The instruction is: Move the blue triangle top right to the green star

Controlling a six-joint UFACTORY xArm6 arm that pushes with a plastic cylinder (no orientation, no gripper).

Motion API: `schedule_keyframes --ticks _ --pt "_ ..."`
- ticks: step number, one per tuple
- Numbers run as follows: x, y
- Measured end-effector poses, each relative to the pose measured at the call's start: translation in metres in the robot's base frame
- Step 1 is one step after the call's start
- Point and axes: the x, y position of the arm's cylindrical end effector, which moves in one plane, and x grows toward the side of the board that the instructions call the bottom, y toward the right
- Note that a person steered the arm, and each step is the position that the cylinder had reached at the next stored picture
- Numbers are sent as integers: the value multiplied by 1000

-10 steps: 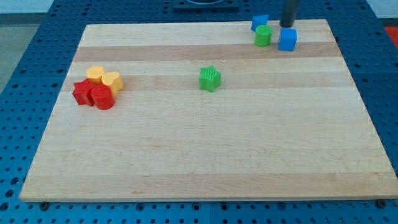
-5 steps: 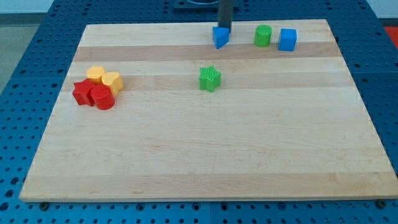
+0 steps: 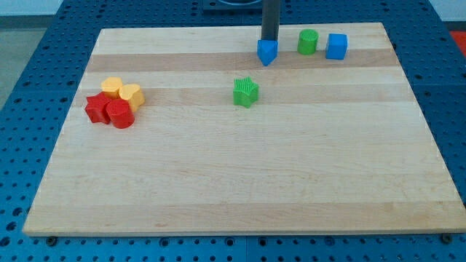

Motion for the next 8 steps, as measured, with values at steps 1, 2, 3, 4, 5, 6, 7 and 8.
schedule_keyframes --ticks 1,2,3,4,5,6,7,8 --pt "26 0" --pt "52 0" --pt "78 0" --pt "84 -1" --pt "82 32" --pt "82 87" --pt "74 141" --pt "53 177"
